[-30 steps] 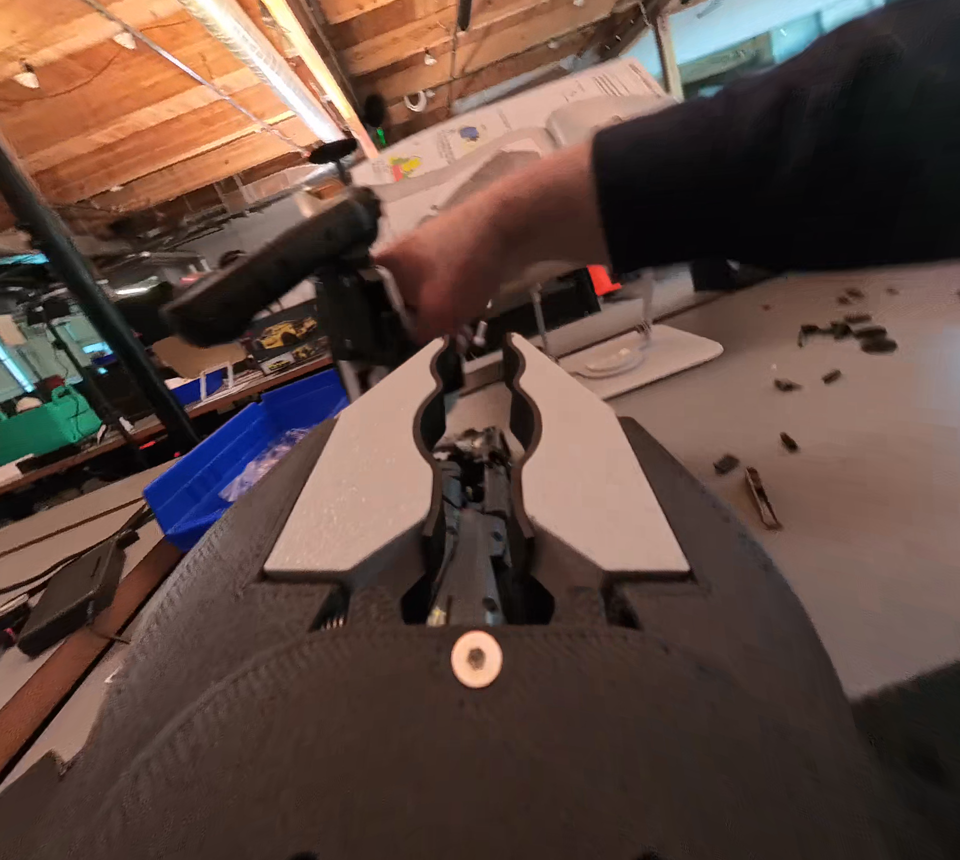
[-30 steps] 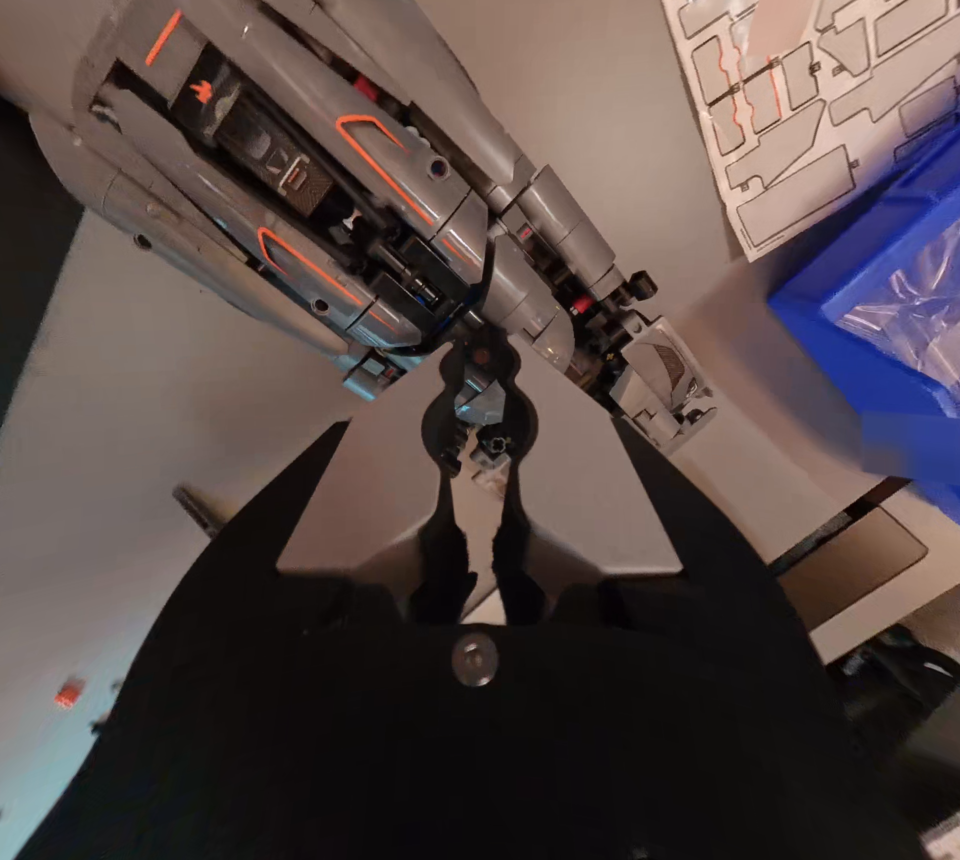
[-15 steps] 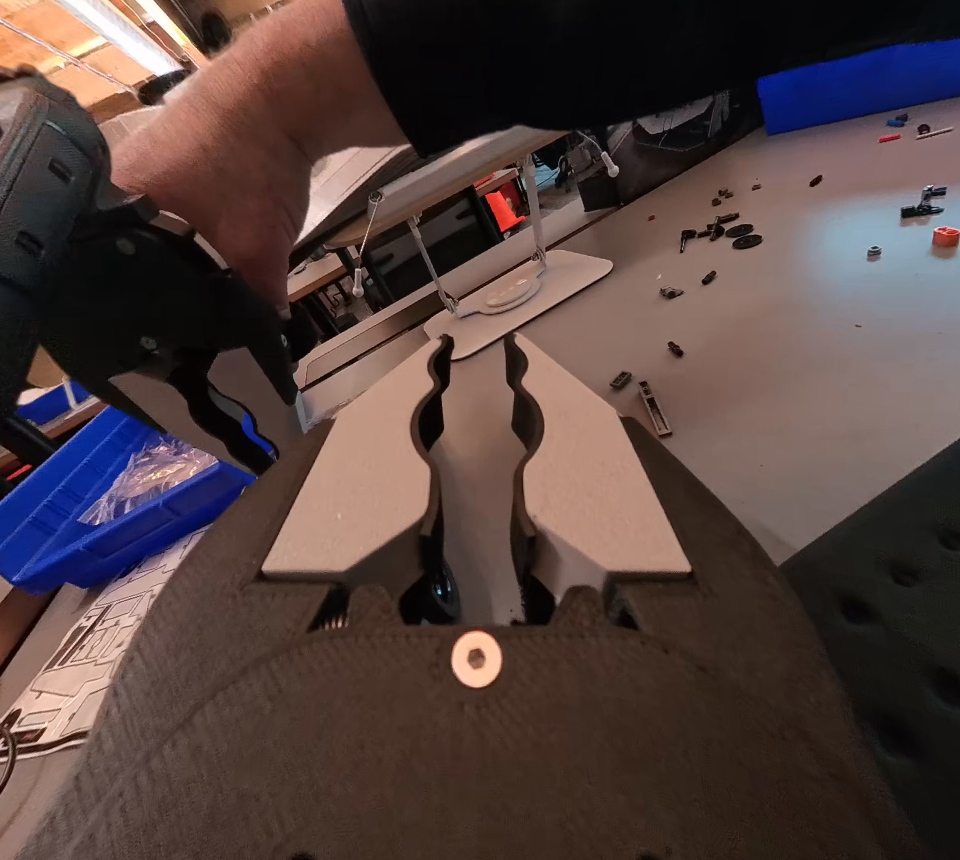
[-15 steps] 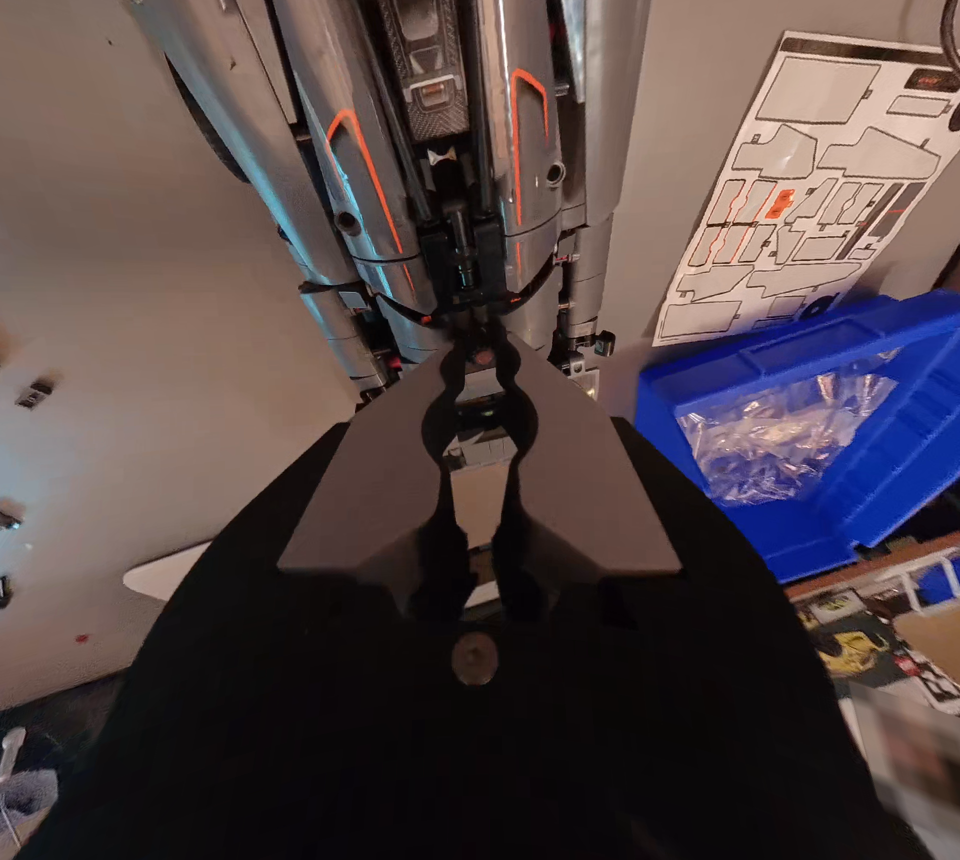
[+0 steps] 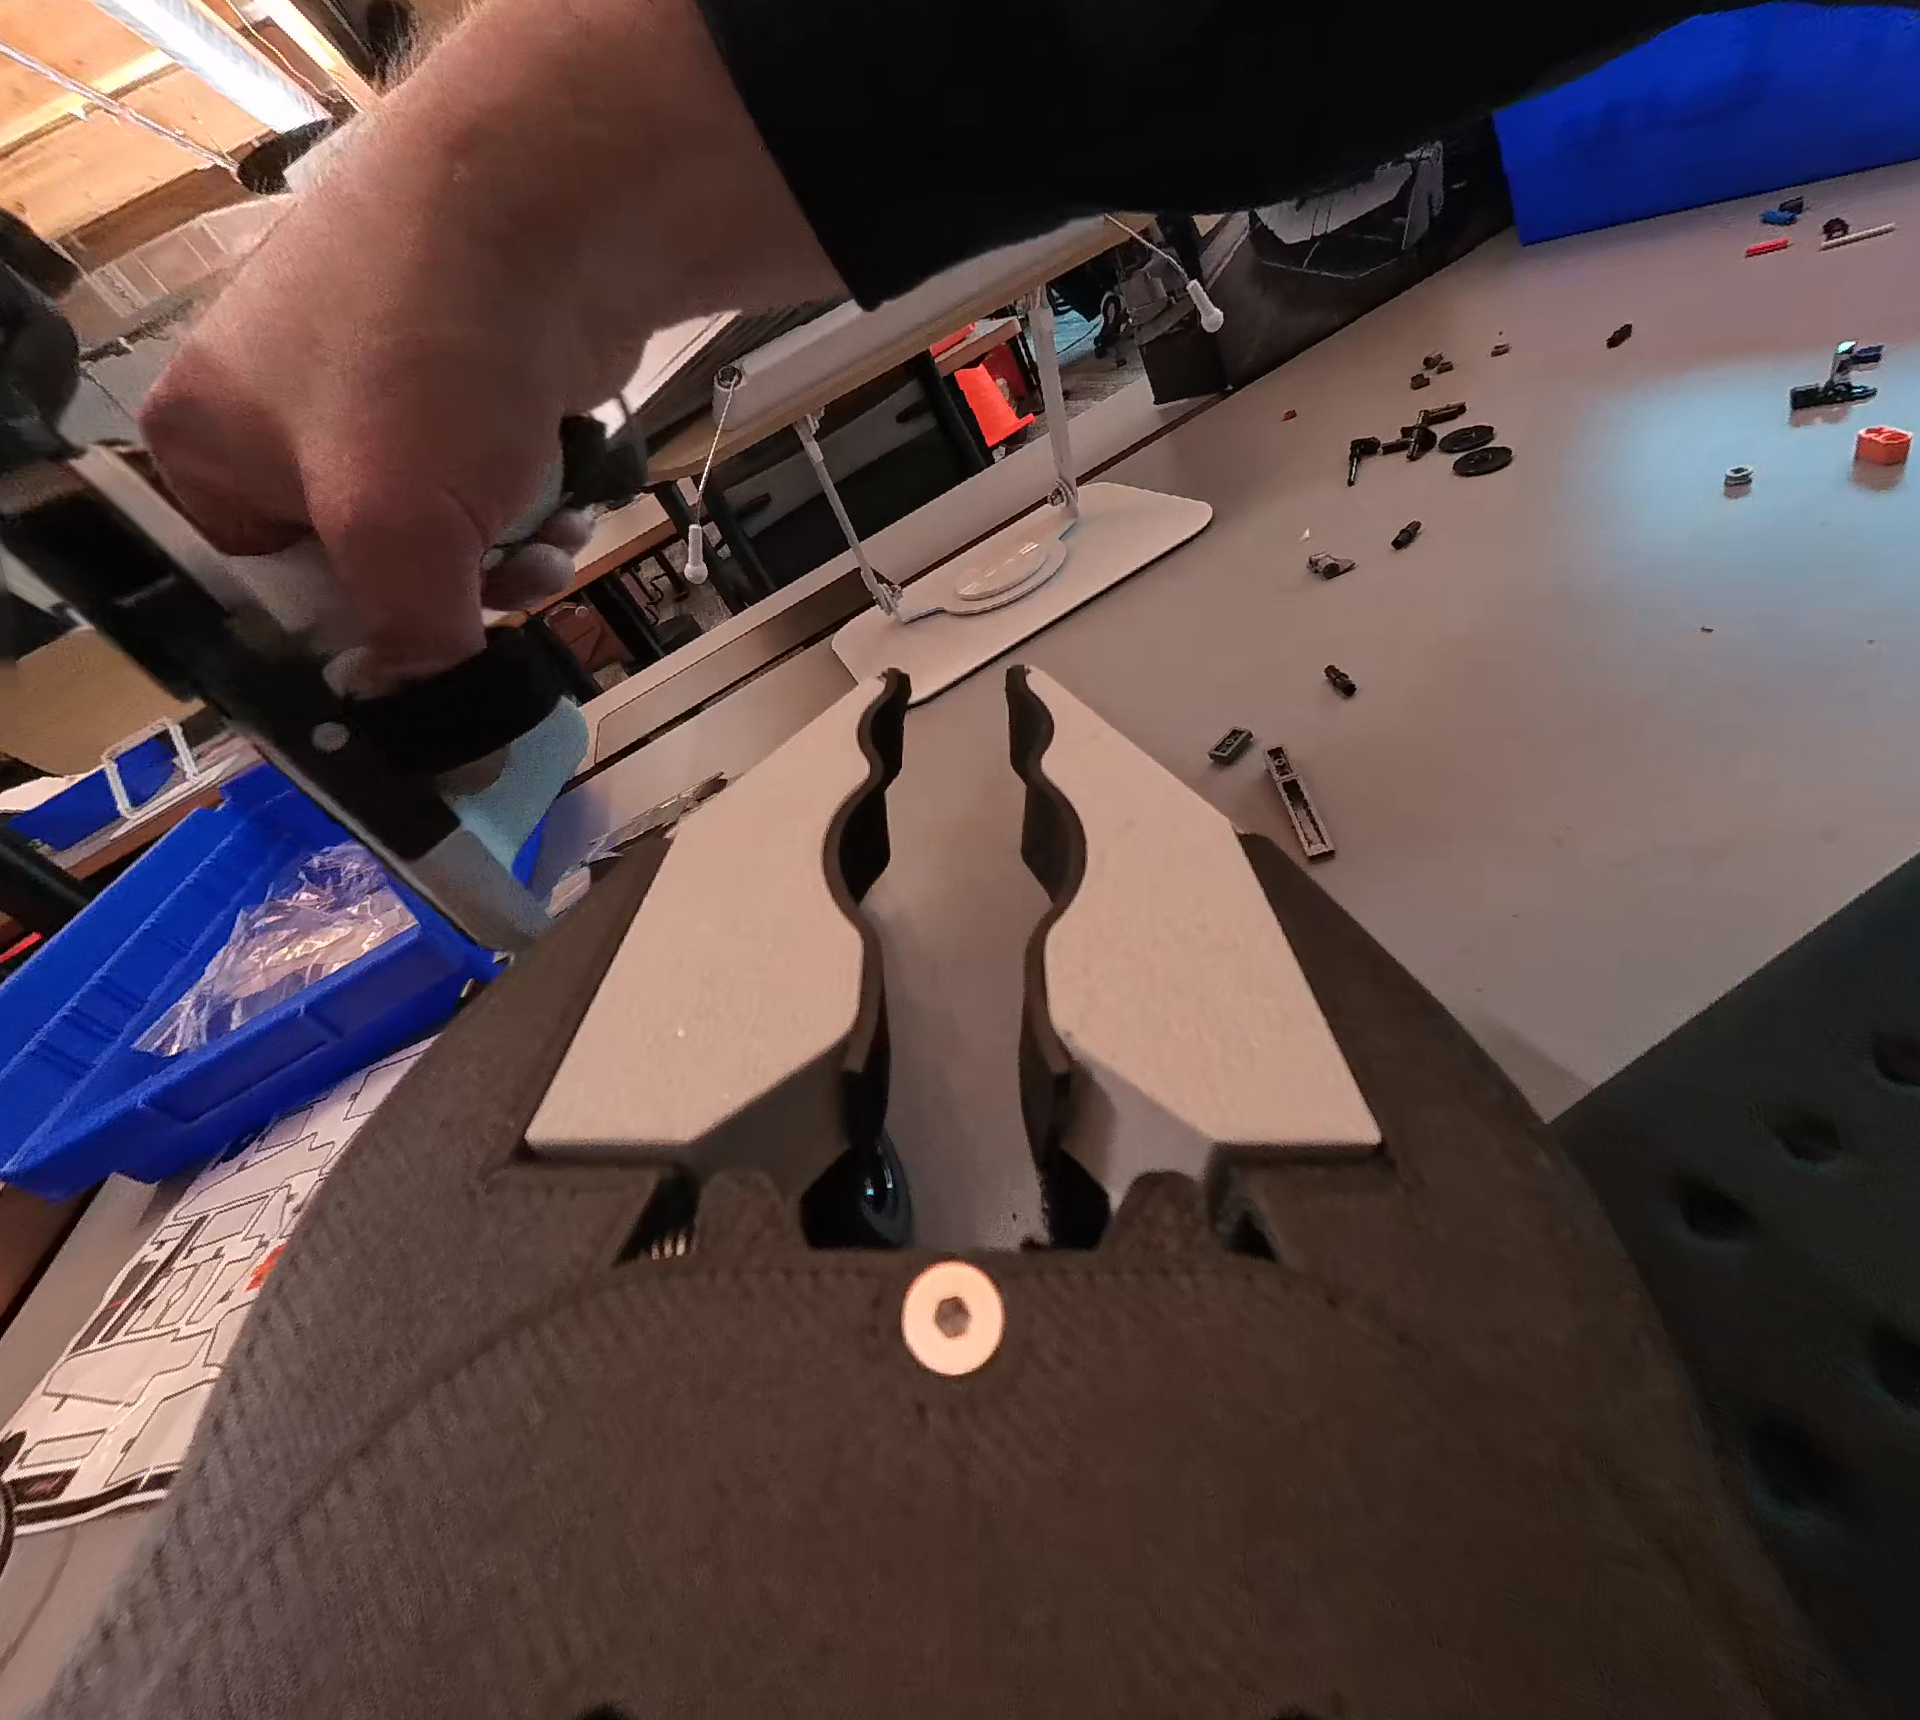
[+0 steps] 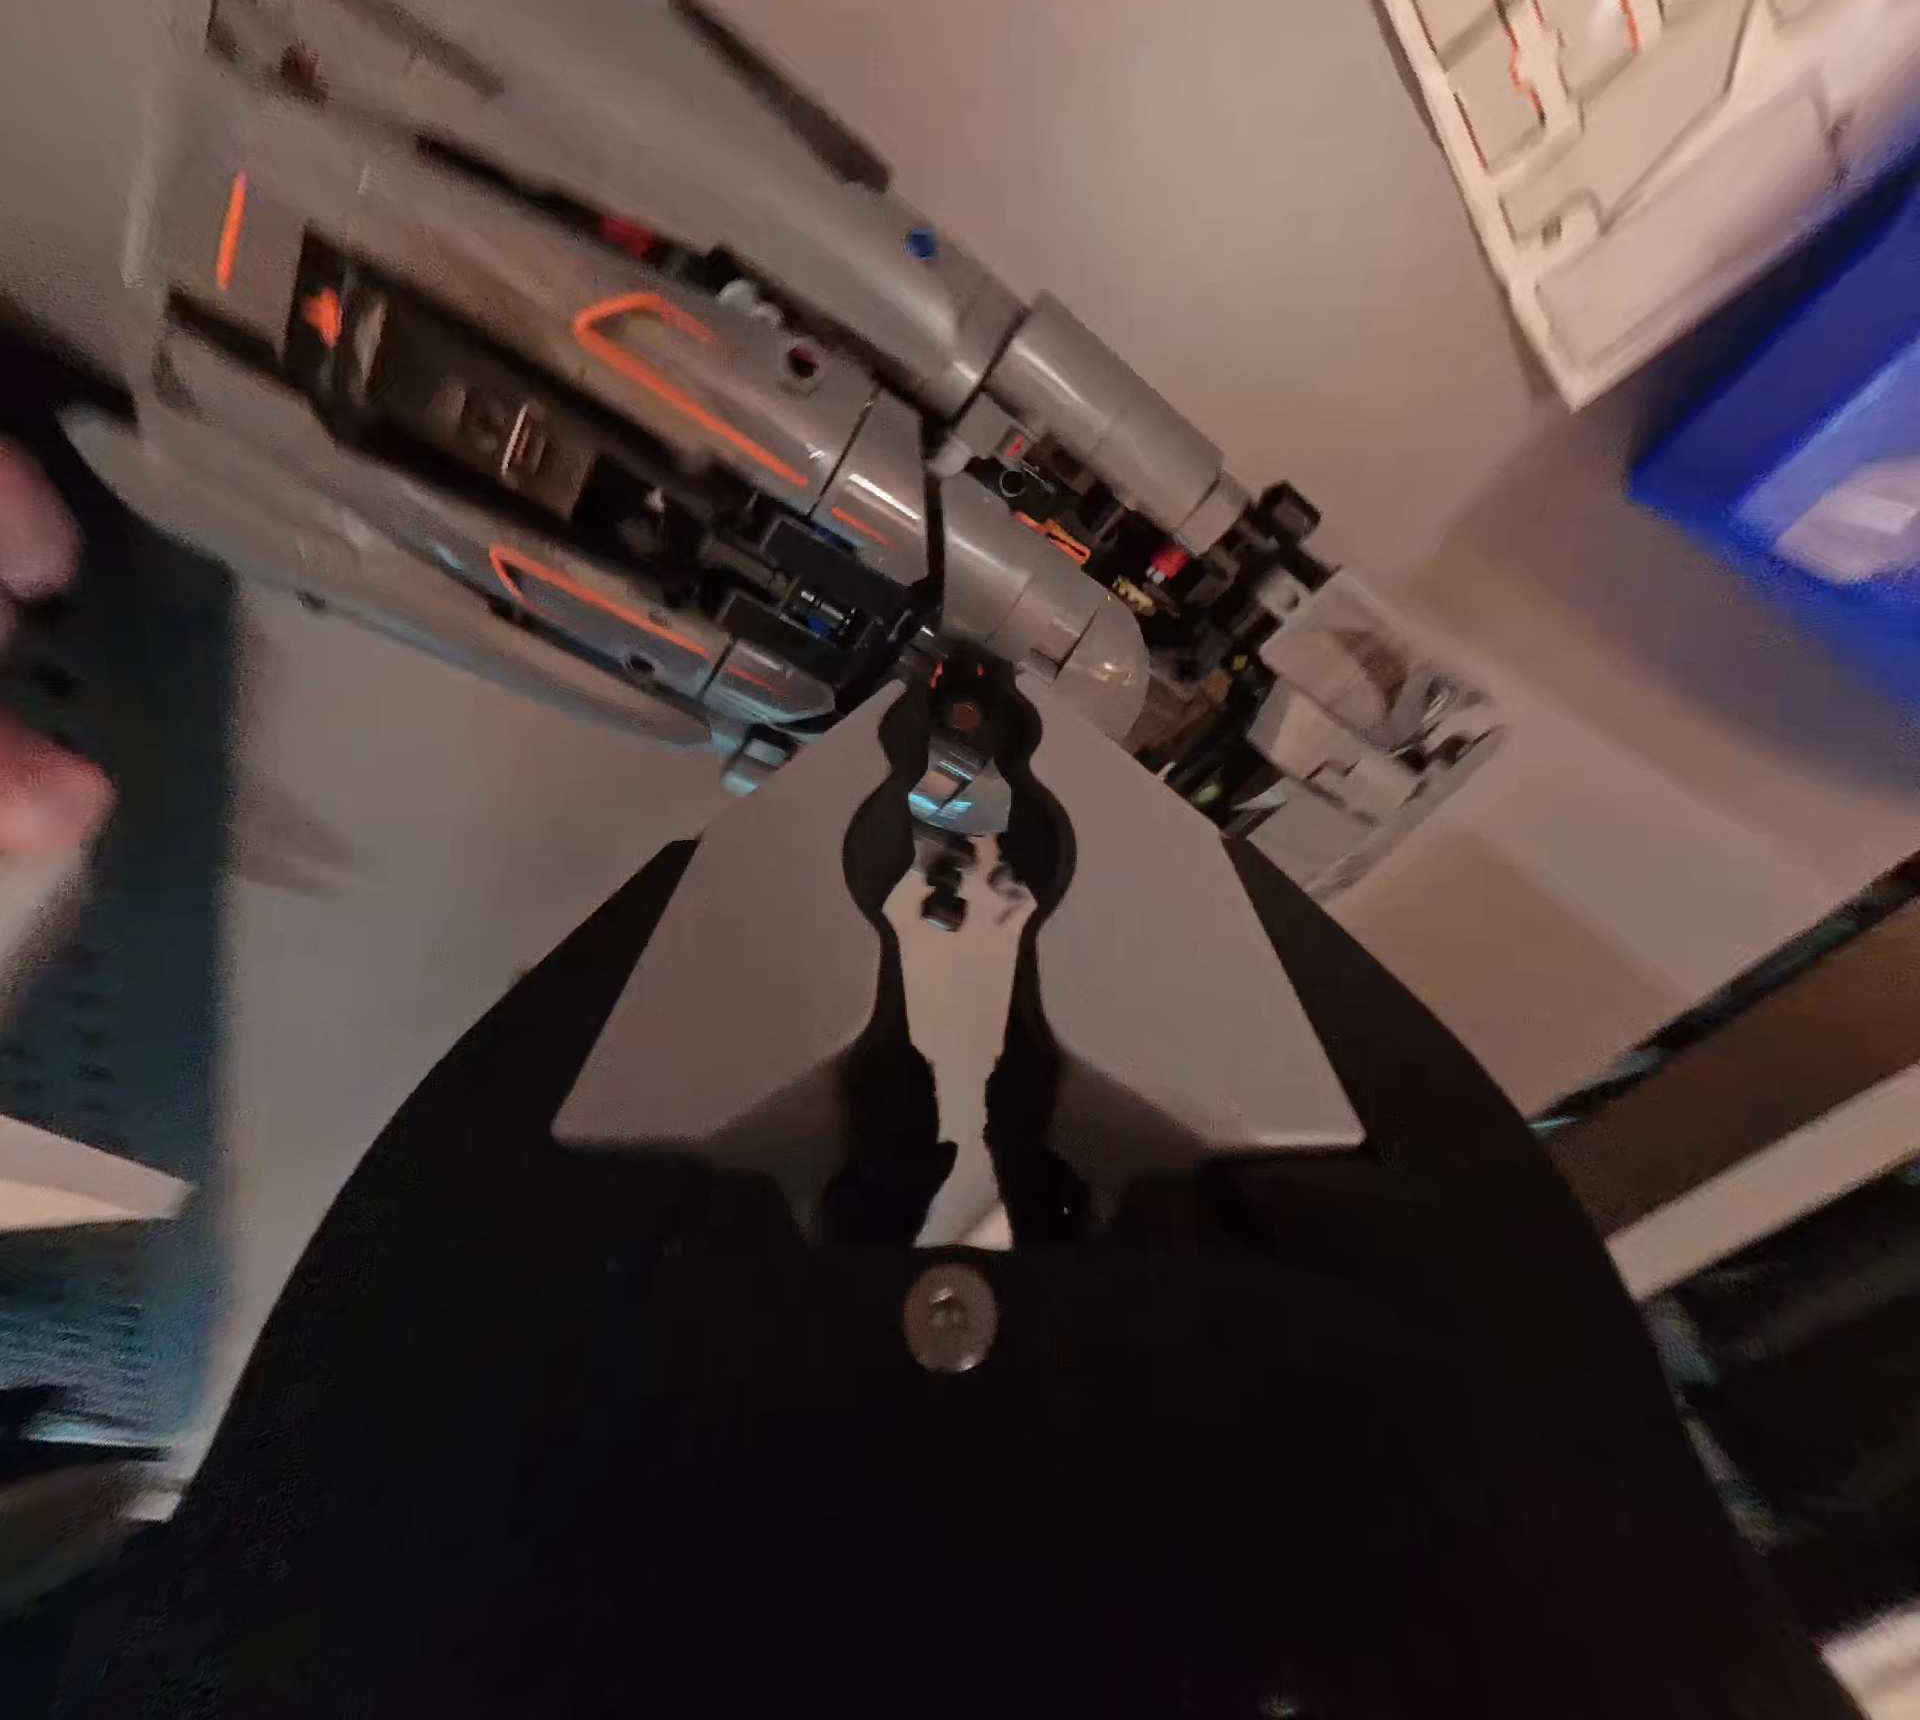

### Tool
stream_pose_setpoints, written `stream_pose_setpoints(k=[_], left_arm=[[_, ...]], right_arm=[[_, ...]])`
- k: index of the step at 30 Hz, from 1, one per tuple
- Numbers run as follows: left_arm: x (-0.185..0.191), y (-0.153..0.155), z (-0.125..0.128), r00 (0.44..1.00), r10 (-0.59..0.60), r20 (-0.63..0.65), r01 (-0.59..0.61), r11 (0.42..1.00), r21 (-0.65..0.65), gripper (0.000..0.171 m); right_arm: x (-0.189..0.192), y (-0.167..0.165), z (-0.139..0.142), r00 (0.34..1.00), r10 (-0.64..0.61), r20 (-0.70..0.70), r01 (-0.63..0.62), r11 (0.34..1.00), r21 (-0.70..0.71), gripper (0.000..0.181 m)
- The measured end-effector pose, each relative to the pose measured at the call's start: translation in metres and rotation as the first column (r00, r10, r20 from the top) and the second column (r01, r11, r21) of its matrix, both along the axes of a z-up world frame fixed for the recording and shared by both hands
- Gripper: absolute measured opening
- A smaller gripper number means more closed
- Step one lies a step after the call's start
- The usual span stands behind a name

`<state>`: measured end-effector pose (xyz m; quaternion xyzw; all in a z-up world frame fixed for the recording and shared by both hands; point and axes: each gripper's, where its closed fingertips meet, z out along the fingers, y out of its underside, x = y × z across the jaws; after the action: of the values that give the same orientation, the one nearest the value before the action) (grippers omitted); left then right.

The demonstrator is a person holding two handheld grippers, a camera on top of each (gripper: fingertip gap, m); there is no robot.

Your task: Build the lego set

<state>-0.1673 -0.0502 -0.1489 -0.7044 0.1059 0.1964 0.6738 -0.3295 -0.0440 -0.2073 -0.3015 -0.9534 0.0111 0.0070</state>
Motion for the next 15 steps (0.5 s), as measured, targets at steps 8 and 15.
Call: stream_pose_setpoints(k=[8, 15], left_arm=[[-0.002, -0.001, 0.000, 1.000, 0.011, 0.000, -0.011, 1.000, 0.002, 0.017], [-0.029, -0.016, 0.007, 0.995, 0.098, 0.027, -0.098, 0.995, -0.029, 0.025]], right_arm=[[-0.001, 0.000, 0.001, 0.968, -0.252, -0.001, 0.251, 0.965, -0.079, 0.010], [-0.001, -0.004, 0.048, 0.962, -0.262, -0.083, 0.226, 0.926, -0.303, 0.045]])
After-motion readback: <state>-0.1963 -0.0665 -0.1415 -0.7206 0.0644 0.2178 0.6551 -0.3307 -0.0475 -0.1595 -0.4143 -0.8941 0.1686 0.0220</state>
